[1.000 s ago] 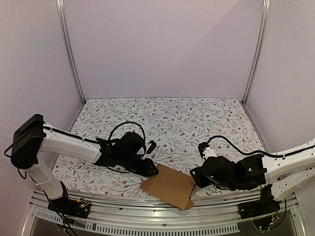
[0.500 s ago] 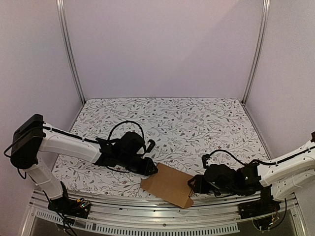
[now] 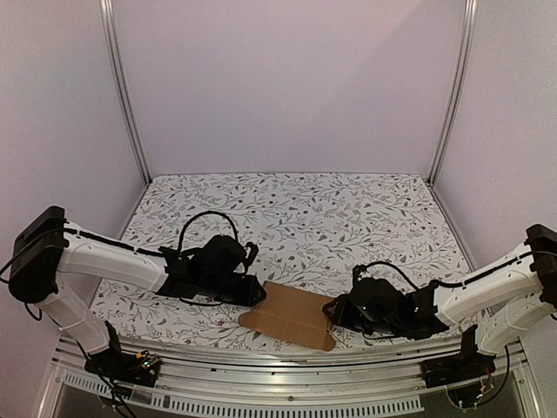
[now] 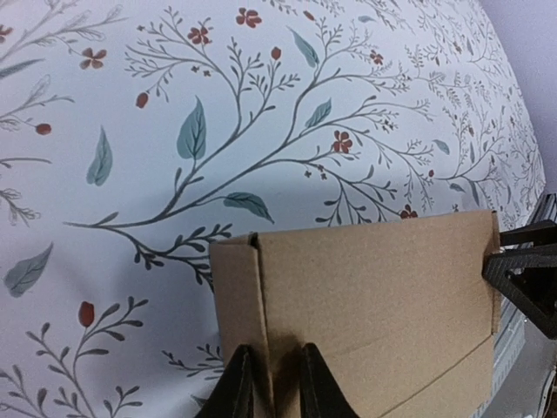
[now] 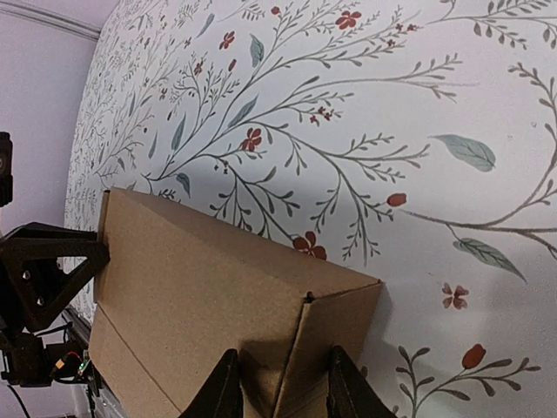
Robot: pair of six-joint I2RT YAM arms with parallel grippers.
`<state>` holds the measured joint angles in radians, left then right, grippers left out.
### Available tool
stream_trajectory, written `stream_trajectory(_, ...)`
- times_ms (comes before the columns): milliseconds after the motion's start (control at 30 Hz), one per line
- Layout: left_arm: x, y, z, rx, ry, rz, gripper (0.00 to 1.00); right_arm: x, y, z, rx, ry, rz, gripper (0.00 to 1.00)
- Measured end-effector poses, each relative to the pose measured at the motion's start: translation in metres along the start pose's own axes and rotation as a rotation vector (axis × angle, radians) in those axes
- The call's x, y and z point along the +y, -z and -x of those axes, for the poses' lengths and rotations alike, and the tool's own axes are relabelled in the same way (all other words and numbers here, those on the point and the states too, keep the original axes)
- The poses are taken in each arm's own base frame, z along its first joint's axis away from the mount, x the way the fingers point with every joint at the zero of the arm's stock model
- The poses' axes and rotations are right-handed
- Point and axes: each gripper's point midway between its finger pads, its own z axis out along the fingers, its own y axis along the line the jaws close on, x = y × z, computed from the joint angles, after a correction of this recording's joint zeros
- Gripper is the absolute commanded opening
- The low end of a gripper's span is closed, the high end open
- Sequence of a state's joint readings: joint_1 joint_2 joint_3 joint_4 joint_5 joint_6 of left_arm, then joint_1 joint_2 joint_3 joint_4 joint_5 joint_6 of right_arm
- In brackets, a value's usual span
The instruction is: Fold the paper box
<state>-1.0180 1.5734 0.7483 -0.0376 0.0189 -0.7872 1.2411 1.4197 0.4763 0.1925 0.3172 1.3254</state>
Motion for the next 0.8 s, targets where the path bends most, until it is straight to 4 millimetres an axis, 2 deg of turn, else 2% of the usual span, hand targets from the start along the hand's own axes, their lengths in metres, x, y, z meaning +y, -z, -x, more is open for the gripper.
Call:
stream_trajectory(233, 0.024, 0.006, 0.013, -0.062, 0.062, 0.056, 0.22, 0.016, -0.032, 0.029, -0.013, 0.041, -0.025, 0.27)
stream_trajectory(567, 0.061, 0.017, 0.028, -0.110, 0.149, 0.117, 0.24, 0.049, -0.091, 0.073, 0.022, 0.166, 0.001, 0.25)
stream_trajectory(700, 0.069, 0.018, 0.033, -0.128, 0.171, 0.136, 0.24, 0.056, -0.105, 0.083, 0.029, 0.210, 0.016, 0.20)
stream_trajectory(800, 0.072, 0.017, 0.034, -0.130, 0.178, 0.141, 0.24, 0.057, -0.108, 0.085, 0.030, 0.231, 0.021, 0.15)
